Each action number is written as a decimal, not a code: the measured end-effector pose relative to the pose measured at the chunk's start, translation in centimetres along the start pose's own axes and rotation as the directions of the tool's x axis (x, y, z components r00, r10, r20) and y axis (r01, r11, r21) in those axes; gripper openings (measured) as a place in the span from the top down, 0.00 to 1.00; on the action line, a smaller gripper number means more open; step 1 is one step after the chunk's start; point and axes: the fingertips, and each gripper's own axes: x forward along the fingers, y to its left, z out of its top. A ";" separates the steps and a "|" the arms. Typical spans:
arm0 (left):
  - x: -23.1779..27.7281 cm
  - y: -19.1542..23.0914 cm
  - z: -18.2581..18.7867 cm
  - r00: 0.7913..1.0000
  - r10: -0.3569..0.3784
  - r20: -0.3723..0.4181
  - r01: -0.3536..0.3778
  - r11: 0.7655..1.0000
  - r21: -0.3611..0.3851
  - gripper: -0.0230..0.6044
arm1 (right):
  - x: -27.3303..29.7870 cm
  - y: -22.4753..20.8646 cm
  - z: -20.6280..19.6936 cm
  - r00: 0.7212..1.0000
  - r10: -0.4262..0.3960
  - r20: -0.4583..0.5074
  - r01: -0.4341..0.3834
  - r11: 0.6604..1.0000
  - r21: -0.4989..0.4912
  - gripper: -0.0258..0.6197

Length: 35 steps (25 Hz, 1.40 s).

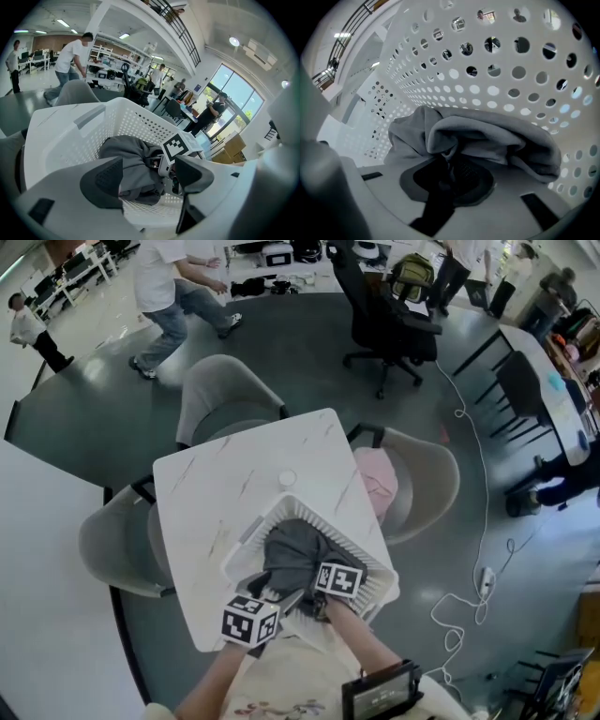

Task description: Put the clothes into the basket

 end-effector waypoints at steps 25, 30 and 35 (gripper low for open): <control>-0.2 -0.4 0.0 1.000 -0.021 -0.001 0.021 1.000 0.019 0.40 | -9.0 7.0 1.7 0.974 0.150 0.171 -0.158 0.987 0.032 0.85; -0.4 -0.4 0.1 1.000 -0.028 0.009 0.028 0.999 0.019 0.40 | -9.3 7.0 1.4 0.974 0.140 0.177 -0.147 0.989 0.024 0.85; -0.5 -0.2 0.2 0.999 -0.028 0.018 0.028 0.999 0.018 0.40 | -9.8 6.9 1.4 0.973 0.133 0.189 -0.139 0.990 0.021 0.85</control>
